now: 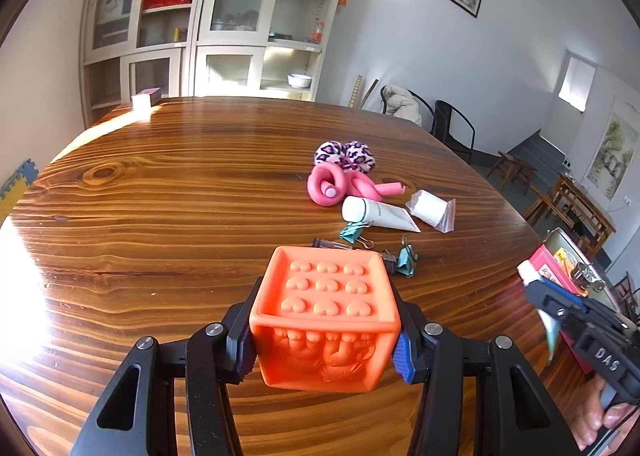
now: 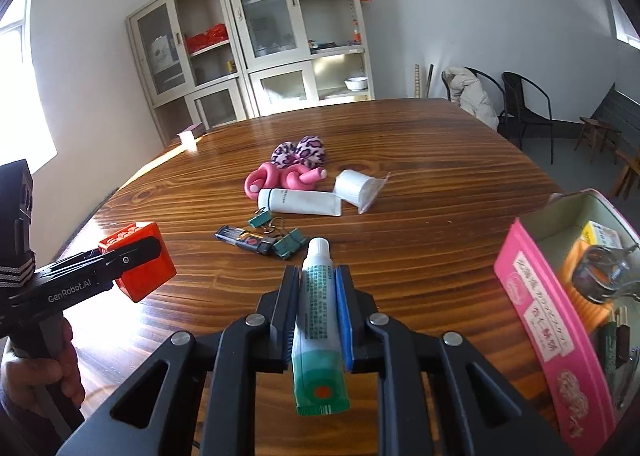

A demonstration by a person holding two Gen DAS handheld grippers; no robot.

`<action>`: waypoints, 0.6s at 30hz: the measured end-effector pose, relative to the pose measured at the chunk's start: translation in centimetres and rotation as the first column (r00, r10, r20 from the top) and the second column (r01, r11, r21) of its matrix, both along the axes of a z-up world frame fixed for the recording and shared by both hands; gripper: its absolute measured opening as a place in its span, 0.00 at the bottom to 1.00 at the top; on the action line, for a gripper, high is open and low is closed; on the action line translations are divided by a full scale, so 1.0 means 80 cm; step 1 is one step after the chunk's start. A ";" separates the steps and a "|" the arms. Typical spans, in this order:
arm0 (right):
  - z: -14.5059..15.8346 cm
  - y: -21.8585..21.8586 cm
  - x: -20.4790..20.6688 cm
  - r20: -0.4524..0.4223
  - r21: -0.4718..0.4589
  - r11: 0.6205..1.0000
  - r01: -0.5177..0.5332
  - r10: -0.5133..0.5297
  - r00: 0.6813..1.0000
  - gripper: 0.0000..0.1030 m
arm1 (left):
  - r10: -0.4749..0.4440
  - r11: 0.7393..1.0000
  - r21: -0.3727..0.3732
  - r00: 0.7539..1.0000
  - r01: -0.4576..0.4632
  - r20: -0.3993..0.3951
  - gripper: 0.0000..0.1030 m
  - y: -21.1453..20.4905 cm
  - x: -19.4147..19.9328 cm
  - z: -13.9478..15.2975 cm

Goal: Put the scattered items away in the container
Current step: 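Carry cube and toothpaste over the pink tin and open both grippers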

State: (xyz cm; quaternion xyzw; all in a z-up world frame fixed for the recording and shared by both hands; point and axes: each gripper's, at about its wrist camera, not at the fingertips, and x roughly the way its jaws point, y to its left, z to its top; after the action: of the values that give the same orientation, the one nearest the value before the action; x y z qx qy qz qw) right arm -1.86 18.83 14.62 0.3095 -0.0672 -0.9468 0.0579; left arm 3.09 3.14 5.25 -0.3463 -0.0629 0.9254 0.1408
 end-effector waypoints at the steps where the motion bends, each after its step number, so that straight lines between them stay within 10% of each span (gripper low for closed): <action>1: 0.004 0.008 0.008 -0.010 0.002 1.000 0.019 -0.019 1.000 0.19 | -0.009 1.000 0.009 1.000 0.009 0.001 0.53 0.003 0.002 0.001; 9: 0.032 0.075 0.072 -0.085 0.007 0.982 0.189 -0.187 0.979 0.19 | -0.095 0.994 0.044 0.995 0.096 -0.026 0.53 0.042 0.024 0.013; 18: 0.046 0.194 0.136 -0.124 -0.085 0.895 0.438 -0.446 0.886 0.19 | -0.178 0.983 0.049 0.983 0.180 -0.038 0.53 0.094 0.046 0.022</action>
State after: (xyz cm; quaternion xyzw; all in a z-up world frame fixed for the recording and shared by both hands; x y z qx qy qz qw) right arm 9.02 34.39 18.32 0.2169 -0.1573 -0.9523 -0.1462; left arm 6.74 10.62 6.99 -0.3312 -0.0535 0.9127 0.2334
